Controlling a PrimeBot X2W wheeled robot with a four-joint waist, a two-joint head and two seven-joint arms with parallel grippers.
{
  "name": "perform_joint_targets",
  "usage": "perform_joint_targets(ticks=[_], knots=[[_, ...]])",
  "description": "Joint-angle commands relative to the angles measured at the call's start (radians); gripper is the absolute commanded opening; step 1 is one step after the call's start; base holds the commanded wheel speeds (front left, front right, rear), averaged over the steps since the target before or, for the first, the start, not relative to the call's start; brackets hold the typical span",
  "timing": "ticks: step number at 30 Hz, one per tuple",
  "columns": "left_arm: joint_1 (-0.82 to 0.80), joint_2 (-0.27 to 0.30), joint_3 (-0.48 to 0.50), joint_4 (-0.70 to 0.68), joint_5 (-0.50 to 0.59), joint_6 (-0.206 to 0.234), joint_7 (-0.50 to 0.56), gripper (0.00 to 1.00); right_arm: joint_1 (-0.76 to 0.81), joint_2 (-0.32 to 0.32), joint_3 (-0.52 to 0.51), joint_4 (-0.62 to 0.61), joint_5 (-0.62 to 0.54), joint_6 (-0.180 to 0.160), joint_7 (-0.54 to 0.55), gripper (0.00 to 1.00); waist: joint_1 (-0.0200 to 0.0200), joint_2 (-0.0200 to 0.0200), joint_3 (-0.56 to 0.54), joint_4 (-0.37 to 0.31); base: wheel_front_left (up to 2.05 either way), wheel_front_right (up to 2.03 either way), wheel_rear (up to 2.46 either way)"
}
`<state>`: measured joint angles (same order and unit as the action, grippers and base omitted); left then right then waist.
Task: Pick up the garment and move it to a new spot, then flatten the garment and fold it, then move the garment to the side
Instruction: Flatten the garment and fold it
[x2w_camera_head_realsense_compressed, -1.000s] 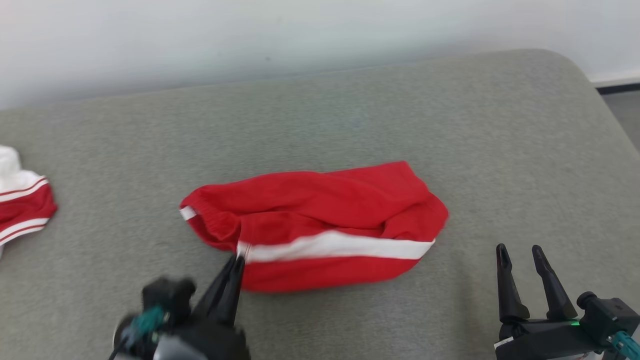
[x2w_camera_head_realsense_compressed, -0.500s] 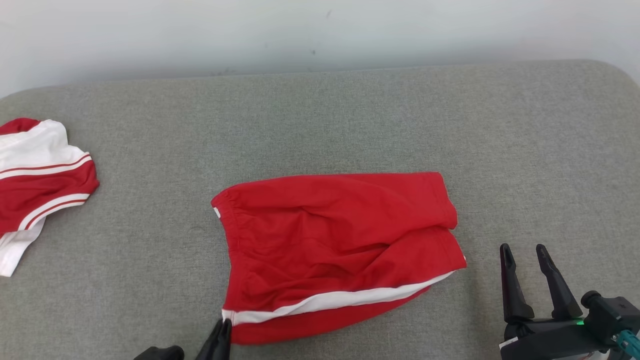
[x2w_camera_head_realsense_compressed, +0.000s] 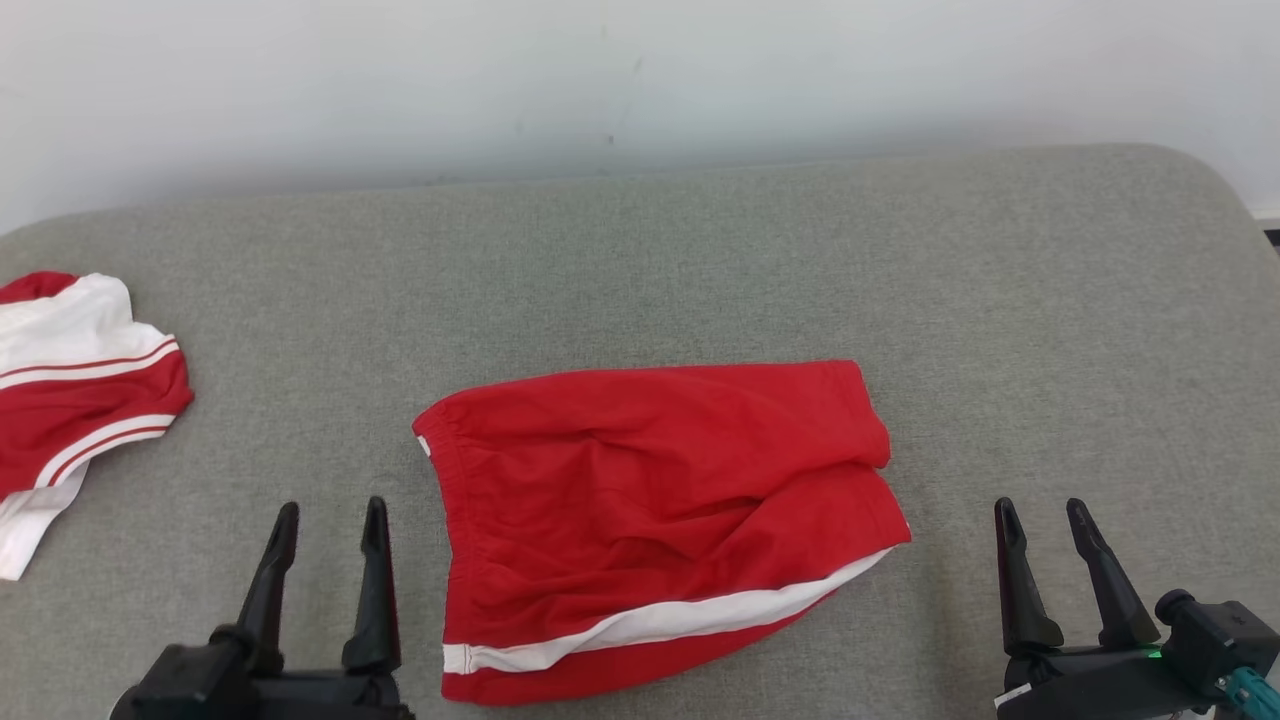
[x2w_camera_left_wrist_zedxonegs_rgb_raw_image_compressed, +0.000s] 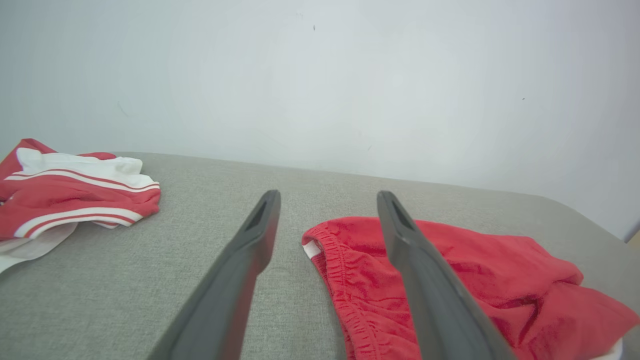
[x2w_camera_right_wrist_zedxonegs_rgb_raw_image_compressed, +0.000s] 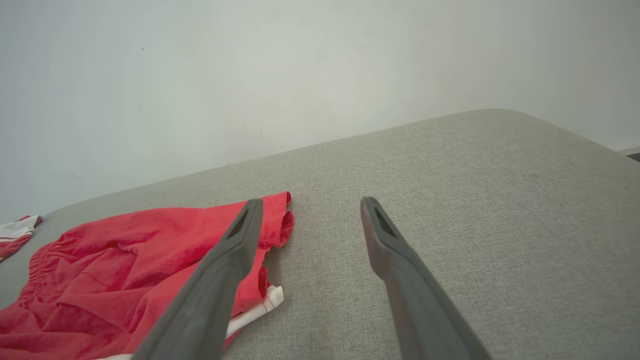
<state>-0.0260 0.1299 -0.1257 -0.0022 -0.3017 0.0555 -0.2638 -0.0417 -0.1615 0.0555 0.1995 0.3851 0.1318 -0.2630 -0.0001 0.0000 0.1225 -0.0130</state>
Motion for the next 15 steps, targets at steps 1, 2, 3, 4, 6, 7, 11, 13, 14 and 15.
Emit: perform_joint_targets(ticks=[1,2,3,4,6,7,11,13,14,15], knots=[[0.03,-0.001,0.014,-0.007,0.016,0.0,0.0,1.0,0.006,-0.001,0.001,-0.002,-0.007,-0.002,0.001,1.0,0.0001,0.0,-0.016,-0.012,0.0,0.0,0.0],[0.037,-0.003,0.026,-0.017,0.027,-0.002,-0.001,1.0,0.006,-0.003,0.003,-0.001,-0.009,-0.002,0.002,1.0,0.0001,0.0,-0.023,-0.015,0.0,0.0,0.0],[0.044,-0.006,0.036,-0.022,0.036,-0.007,-0.001,1.0,0.008,-0.005,0.003,-0.003,-0.01,-0.002,0.002,1.0,0.0001,0.0,-0.028,-0.017,0.0,0.0,0.0],[0.056,-0.008,0.043,-0.017,0.045,-0.01,-0.001,1.0,0.01,-0.007,0.004,-0.004,-0.01,-0.002,0.005,1.0,0.0001,0.0,-0.035,-0.02,0.0,0.0,0.0],[0.065,-0.007,0.064,-0.021,0.059,-0.013,-0.001,1.0,0.015,-0.01,0.005,-0.008,-0.014,-0.002,0.008,1.0,0.0001,0.0,-0.048,-0.023,0.0,0.0,0.0],[0.077,-0.003,0.07,-0.016,0.071,-0.016,-0.001,1.0,0.018,-0.01,0.006,-0.009,-0.016,-0.002,0.011,1.0,0.0001,0.0,-0.055,-0.025,0.0,0.0,0.0],[0.106,-0.012,0.103,-0.017,0.092,-0.019,-0.001,1.0,0.029,-0.011,0.007,-0.015,-0.02,-0.002,0.02,1.0,0.0001,0.0,-0.083,-0.029,0.0,0.0,0.0],[0.116,-0.014,0.109,-0.019,0.096,-0.019,-0.001,1.0,0.034,-0.011,0.007,-0.018,-0.023,-0.002,0.023,1.0,0.0001,0.0,-0.088,-0.03,0.0,0.0,0.0],[0.124,-0.014,0.117,-0.017,0.1,-0.021,-0.001,1.0,0.04,-0.01,0.006,-0.022,-0.027,-0.002,0.024,1.0,0.0001,0.0,-0.094,-0.029,0.0,0.0,0.0],[0.13,-0.014,0.123,-0.019,0.105,-0.023,-0.001,1.0,0.044,-0.009,0.006,-0.025,-0.03,-0.002,0.029,1.0,0.0001,0.0,-0.098,-0.028,0.0,0.0,0.0]])
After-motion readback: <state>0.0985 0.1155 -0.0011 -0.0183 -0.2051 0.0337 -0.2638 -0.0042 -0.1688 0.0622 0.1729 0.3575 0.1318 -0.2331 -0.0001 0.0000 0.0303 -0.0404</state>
